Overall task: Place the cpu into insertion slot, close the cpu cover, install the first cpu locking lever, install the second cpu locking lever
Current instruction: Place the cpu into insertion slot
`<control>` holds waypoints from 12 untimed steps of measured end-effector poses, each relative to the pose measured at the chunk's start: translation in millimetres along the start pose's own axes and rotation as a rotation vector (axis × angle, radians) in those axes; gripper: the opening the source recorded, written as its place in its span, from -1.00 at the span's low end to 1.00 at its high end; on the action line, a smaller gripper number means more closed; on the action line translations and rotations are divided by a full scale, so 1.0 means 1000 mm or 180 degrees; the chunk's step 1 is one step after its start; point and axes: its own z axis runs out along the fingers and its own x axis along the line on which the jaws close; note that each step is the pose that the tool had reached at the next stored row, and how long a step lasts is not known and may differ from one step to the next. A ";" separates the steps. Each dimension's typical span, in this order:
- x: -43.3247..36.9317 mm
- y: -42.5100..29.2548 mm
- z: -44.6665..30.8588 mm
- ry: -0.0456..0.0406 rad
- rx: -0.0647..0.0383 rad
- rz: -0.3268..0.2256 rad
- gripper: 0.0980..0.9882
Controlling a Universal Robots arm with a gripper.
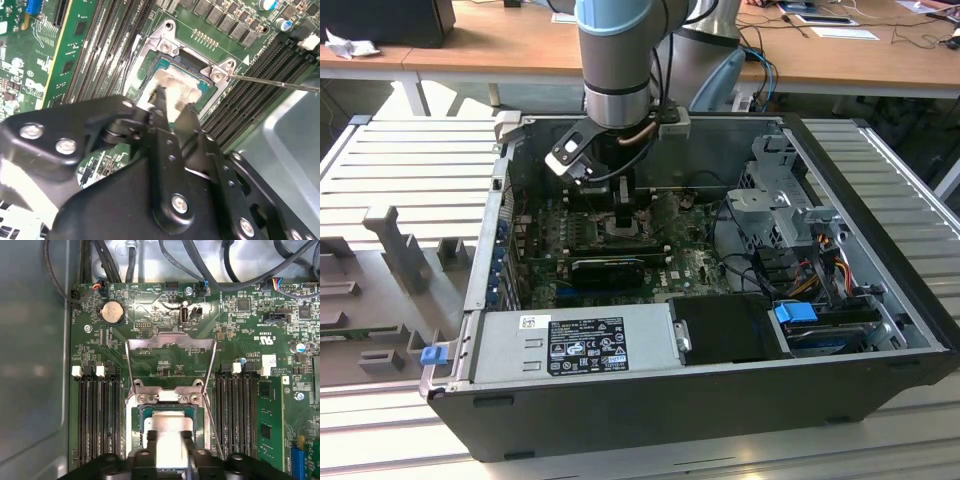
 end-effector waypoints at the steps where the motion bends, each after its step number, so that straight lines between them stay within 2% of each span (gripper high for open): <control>1: 0.0000 0.0001 -0.0008 0.0000 0.0002 0.0000 -0.59; 4: 0.0000 0.0005 -0.0045 -0.0001 0.0008 0.0000 -0.98; 12: 0.0001 0.0009 -0.0102 -0.0001 0.0009 0.0000 -0.98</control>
